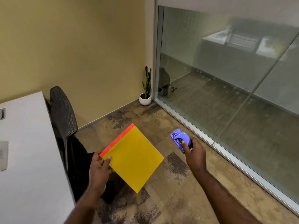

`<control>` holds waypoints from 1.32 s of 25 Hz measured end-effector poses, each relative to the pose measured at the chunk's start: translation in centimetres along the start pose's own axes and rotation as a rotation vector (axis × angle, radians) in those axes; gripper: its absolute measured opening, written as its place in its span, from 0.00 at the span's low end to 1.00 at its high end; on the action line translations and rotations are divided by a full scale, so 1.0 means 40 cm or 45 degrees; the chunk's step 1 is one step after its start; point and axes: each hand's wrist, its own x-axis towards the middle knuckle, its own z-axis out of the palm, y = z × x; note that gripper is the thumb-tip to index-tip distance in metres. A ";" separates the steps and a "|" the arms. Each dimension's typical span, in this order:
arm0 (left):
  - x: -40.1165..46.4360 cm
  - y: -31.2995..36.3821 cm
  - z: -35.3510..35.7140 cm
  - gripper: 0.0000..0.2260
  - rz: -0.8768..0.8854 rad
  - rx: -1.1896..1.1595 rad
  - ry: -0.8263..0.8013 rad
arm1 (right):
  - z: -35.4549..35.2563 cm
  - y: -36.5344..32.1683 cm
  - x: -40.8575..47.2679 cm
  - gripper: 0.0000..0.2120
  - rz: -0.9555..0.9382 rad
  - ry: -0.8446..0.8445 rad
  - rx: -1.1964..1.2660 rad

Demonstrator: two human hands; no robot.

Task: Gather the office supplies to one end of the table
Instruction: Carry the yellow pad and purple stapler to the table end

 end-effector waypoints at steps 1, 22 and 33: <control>0.025 0.004 0.024 0.10 0.001 0.001 -0.001 | 0.006 0.003 0.030 0.02 -0.016 0.004 0.009; 0.905 0.137 0.214 0.10 -0.034 -0.049 0.364 | 0.593 -0.160 0.898 0.07 -0.133 -0.262 0.127; 1.278 0.248 0.192 0.13 0.064 -0.057 0.809 | 1.077 -0.371 1.316 0.08 -0.401 -0.677 0.342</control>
